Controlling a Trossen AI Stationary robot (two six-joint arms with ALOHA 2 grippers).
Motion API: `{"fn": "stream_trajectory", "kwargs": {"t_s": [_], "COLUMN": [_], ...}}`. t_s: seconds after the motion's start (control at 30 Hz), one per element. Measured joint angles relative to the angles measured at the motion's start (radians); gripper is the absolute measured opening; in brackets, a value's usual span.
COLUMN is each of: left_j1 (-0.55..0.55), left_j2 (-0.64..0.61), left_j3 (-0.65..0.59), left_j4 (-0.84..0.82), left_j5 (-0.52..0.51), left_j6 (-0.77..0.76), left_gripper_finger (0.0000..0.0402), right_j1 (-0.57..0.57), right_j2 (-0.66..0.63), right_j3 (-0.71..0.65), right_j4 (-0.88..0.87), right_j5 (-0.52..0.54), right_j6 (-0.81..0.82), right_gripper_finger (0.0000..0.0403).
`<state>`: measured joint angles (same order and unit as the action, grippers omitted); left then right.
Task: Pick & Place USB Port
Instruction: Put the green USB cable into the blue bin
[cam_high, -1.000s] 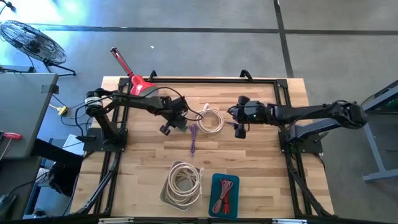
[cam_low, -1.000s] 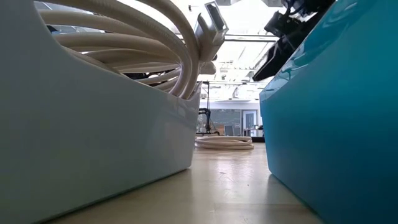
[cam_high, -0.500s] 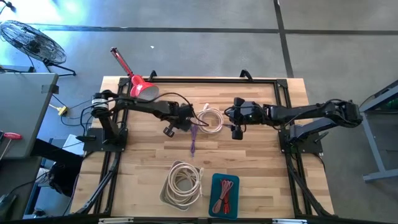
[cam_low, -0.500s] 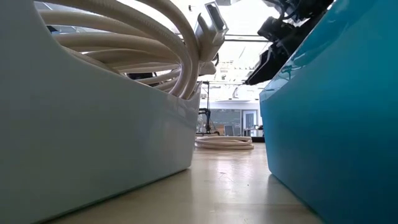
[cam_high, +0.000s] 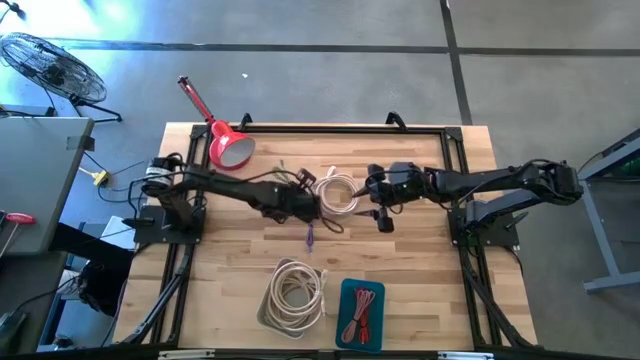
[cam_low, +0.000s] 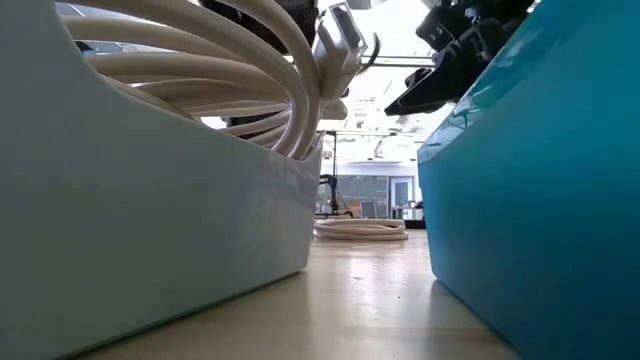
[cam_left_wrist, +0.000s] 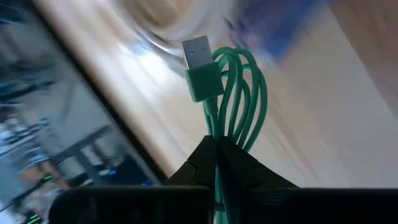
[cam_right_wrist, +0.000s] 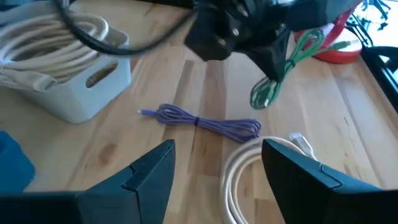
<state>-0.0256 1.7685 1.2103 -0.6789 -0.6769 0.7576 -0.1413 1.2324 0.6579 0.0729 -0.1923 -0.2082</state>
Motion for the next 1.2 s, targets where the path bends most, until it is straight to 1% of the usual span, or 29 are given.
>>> {"fn": "stream_trajectory", "kwargs": {"t_s": [0.07,0.1,0.23,0.3,0.37,0.43,0.5,0.57,0.67,0.77,0.83,1.0,1.07,1.13,1.2], "left_j1": [-0.028,-0.042,-0.084,-0.103,-0.119,-0.139,-0.159,-0.174,-0.192,-0.193,-0.190,-0.191,-0.190,-0.190,-0.190], "left_j2": [-0.001,-0.001,-0.015,-0.024,-0.048,-0.069,-0.093,-0.105,-0.112,-0.112,-0.112,-0.112,-0.112,-0.112,-0.112], "left_j3": [0.012,0.017,0.045,0.063,0.064,0.072,0.071,0.072,0.069,0.070,0.070,0.070,0.069,0.069,0.069], "left_j4": [0.062,0.089,0.133,0.153,0.163,0.242,0.284,0.348,0.402,0.410,0.415,0.436,0.440,0.451,0.451], "left_j5": [-0.031,-0.038,-0.048,-0.053,-0.053,-0.056,-0.063,-0.048,-0.033,-0.024,0.003,0.018,0.044,0.065,0.074], "left_j6": [-0.007,-0.006,-0.007,-0.019,-0.029,-0.029,-0.027,-0.013,-0.007,-0.016,-0.029,-0.033,-0.033,-0.034,-0.034], "left_gripper_finger": [0.0000,0.0000,0.0000,0.0000,0.0000,0.0000,0.0000,0.0000,0.0000,0.0000,0.0000,0.0000,0.0000,0.0000,0.0000], "right_j1": [0.000,0.000,0.000,0.002,0.010,0.023,0.038,0.056,0.092,0.146,0.184,0.260,0.279,0.292,0.299], "right_j2": [0.000,0.000,-0.001,-0.001,-0.001,-0.001,-0.001,-0.001,-0.001,-0.001,-0.001,-0.001,-0.001,-0.001,-0.002], "right_j3": [0.000,0.000,0.000,0.000,0.000,0.000,0.000,0.000,0.000,0.002,0.001,0.001,0.001,0.001,0.001], "right_j4": [0.008,0.013,0.038,0.042,0.044,0.046,0.058,0.079,0.155,0.223,0.236,0.224,0.217,0.218,0.218], "right_j5": [-0.017,-0.041,-0.192,-0.227,-0.225,-0.217,-0.217,-0.204,-0.191,-0.191,-0.151,0.100,0.169,0.200,0.206], "right_j6": [-0.001,-0.001,-0.008,-0.009,-0.016,-0.033,-0.051,-0.062,-0.078,-0.134,-0.182,-0.278,-0.299,-0.310,-0.317], "right_gripper_finger": [0.0232,0.0232,0.0232,0.0232,0.0232,0.0232,0.0232,0.0232,0.0232,0.0232,0.0232,0.0232,0.0232,0.0232,0.0232]}}
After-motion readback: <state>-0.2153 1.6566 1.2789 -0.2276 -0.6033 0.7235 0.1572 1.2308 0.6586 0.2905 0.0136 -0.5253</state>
